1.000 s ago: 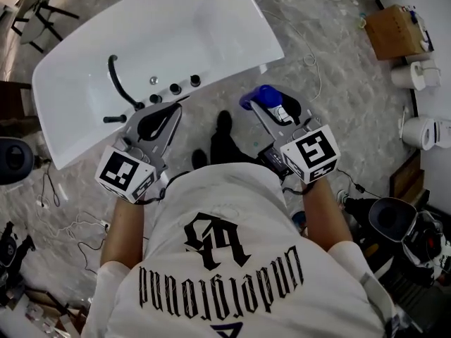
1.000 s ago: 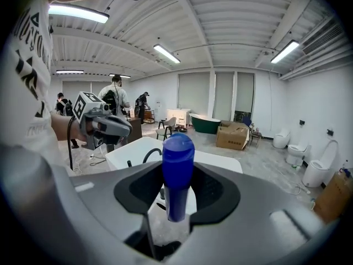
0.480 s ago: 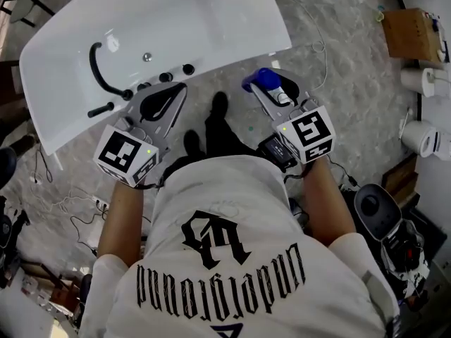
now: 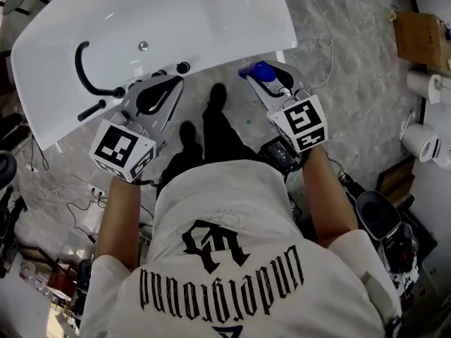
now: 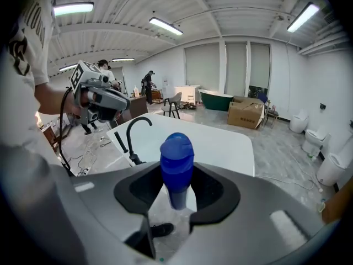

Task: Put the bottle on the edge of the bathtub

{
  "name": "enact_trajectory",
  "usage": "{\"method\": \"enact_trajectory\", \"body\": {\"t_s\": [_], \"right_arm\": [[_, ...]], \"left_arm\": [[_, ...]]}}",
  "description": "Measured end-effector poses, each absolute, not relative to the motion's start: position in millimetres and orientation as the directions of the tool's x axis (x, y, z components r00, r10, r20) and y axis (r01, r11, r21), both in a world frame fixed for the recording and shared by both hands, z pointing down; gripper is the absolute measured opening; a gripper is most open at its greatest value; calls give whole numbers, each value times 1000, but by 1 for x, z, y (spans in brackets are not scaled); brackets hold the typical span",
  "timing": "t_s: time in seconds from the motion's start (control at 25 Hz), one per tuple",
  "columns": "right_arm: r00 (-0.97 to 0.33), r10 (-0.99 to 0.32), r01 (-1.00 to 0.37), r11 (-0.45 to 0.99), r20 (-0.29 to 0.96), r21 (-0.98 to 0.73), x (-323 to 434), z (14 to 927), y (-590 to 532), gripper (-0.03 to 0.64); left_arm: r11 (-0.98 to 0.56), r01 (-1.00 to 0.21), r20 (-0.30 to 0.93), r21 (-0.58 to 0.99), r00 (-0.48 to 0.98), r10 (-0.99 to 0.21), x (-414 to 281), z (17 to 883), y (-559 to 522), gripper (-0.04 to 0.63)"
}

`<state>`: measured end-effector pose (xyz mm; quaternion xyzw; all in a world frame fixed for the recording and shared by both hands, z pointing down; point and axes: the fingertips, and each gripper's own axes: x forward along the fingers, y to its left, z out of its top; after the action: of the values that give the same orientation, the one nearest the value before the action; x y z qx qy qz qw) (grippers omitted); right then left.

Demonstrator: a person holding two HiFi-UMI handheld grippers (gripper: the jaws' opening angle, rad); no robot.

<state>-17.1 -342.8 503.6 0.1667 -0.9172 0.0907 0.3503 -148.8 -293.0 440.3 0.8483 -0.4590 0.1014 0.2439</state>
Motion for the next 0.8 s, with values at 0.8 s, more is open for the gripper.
{"method": "enact_trajectory", "body": {"t_s": [0.8], "right_arm": [[-601, -144, -318, 945, 786, -70, -30, 659, -375, 153]], "left_arm": [[-447, -818, 480, 362, 575, -663, -157, 560, -325, 6]]}}
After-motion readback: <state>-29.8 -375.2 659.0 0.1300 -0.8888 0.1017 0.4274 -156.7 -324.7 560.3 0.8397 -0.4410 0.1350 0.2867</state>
